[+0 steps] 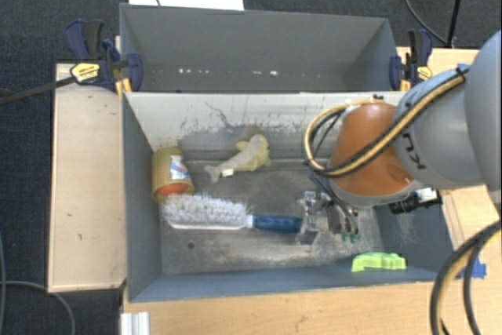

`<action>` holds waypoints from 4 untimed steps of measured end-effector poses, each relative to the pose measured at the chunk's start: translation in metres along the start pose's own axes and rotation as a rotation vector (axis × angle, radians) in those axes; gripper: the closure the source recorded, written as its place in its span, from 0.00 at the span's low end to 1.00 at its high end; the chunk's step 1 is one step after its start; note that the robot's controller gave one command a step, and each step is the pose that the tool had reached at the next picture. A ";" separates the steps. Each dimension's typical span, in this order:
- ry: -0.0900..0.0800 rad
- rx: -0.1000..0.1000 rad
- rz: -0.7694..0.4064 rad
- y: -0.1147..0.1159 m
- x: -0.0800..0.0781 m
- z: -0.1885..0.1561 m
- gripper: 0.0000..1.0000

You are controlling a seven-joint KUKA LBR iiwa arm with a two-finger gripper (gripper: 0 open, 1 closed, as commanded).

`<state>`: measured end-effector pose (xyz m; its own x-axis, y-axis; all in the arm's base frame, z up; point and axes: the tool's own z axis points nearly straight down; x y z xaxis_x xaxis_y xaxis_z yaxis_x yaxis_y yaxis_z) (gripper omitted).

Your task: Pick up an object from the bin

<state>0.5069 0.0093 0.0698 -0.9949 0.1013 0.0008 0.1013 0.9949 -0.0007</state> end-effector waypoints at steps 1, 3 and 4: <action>0.000 0.000 -0.001 0.000 0.000 0.000 1.00; 0.002 0.000 0.013 0.000 0.000 -0.120 1.00; 0.000 -0.002 -0.011 0.036 -0.058 -0.019 0.00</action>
Offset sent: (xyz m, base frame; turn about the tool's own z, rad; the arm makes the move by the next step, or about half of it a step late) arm 0.0113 0.0081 0.1198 -0.0101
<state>0.5681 0.0389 0.0888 -0.9959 0.0904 0.0004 0.0904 0.9959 0.0008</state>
